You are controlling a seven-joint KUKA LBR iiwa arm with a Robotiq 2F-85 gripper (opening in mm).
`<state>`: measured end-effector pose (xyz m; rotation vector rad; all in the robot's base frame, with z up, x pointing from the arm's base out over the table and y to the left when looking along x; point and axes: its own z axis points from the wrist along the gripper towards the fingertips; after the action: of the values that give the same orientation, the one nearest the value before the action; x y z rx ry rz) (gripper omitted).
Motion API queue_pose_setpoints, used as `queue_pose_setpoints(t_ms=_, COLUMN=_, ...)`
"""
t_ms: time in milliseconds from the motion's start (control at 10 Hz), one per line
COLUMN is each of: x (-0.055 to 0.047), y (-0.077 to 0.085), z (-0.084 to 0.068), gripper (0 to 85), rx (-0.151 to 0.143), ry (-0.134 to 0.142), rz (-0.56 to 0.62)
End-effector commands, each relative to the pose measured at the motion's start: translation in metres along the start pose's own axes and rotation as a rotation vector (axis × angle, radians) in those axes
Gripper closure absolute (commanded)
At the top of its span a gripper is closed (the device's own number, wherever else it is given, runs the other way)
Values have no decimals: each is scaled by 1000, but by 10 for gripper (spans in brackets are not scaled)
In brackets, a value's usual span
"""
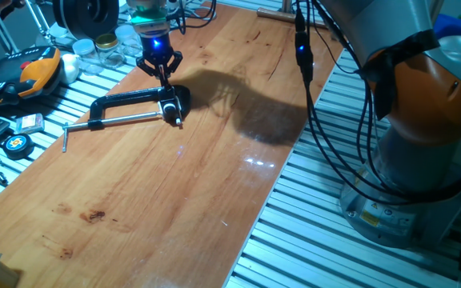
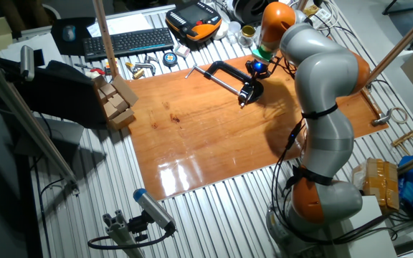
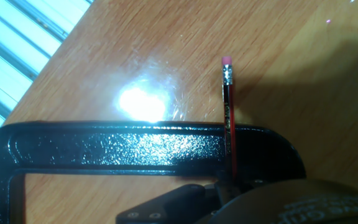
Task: Insert the pencil into the pencil sharpener
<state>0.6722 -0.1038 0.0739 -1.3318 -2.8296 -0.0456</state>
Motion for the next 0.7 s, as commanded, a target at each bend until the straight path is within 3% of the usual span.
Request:
queue_pose_setpoints(t_ms=0, x=0, y=0, z=0, gripper=850, rx=0, ry=2, rz=0)
queue_pose_setpoints(t_ms=600, x=4, y=-1, z=-1, gripper=850, rx=-1, ry=3, rz=2)
